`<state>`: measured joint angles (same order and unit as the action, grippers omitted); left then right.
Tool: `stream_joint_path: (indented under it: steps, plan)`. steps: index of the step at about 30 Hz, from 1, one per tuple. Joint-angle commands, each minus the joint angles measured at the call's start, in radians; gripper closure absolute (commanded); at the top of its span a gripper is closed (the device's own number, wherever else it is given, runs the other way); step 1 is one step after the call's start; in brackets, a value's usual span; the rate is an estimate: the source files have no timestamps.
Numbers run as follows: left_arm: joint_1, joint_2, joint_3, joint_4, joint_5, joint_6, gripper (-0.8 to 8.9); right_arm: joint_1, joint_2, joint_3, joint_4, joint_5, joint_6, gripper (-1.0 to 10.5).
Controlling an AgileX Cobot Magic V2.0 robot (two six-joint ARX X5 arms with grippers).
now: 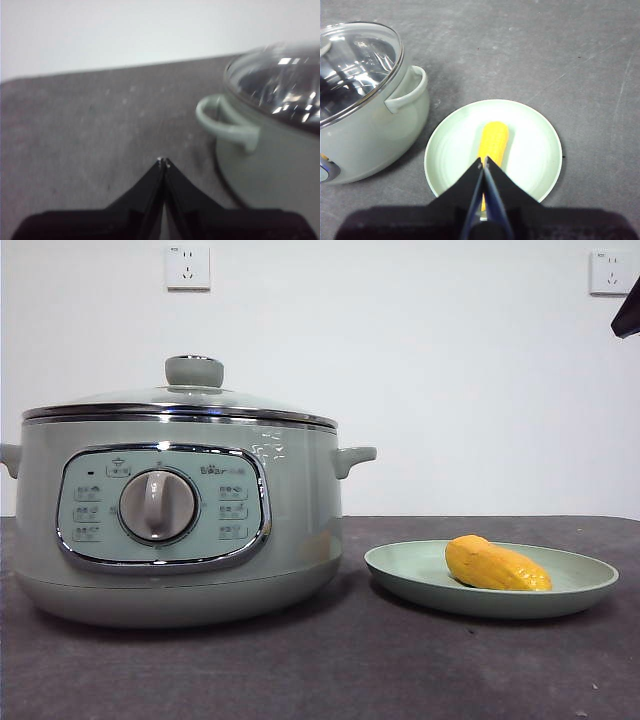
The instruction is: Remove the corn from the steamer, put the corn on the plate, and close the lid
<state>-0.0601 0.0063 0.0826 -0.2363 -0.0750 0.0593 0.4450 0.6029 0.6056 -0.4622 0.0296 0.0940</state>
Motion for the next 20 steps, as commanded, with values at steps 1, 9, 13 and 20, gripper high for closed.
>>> stream_joint_path:
  steps: [1,9,13,20]
  plan:
    - [0.015,-0.003,-0.037,0.016,0.001,-0.013,8.17,0.000,-0.001,-0.007,0.005,0.003,0.010,9.4]
    - [0.022,-0.003,-0.061,0.008,0.001,-0.033,8.17,0.000,-0.001,-0.008,0.005,0.003,0.010,9.4]
    - [0.022,-0.003,-0.061,0.008,0.001,-0.033,8.17,0.000,-0.001,-0.008,0.005,0.003,0.010,9.4]
    - [0.022,-0.003,-0.061,0.008,0.001,-0.033,8.17,0.000,-0.001,-0.008,0.005,0.003,0.010,9.4]
